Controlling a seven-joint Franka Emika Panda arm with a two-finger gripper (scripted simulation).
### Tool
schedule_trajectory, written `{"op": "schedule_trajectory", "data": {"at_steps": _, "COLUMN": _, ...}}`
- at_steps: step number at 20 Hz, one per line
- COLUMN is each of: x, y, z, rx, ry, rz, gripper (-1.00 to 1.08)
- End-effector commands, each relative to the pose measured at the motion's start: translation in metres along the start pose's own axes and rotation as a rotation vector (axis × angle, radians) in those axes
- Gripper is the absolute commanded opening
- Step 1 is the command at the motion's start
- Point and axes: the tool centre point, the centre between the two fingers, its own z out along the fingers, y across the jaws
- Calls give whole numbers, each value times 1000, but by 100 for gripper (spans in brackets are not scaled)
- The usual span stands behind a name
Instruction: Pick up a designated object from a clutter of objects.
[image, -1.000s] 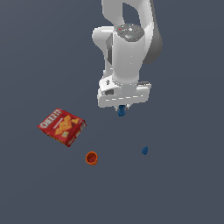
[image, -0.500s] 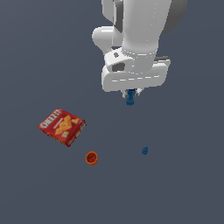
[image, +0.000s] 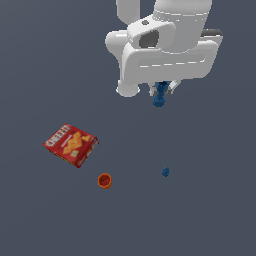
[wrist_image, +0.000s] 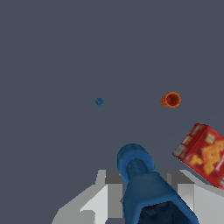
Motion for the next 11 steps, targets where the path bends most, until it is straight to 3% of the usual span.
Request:
{"op": "schedule_trajectory", "data": {"at_steps": 1, "x": 3, "y": -2, "z": -12, "rx": 0, "ry": -1, "rz": 0, "gripper": -100}}
{"op": "schedule_trajectory", "data": {"at_steps": 11, "x": 10, "y": -6, "z": -29, "rx": 0, "ry": -1, "rz": 0, "gripper": -100}}
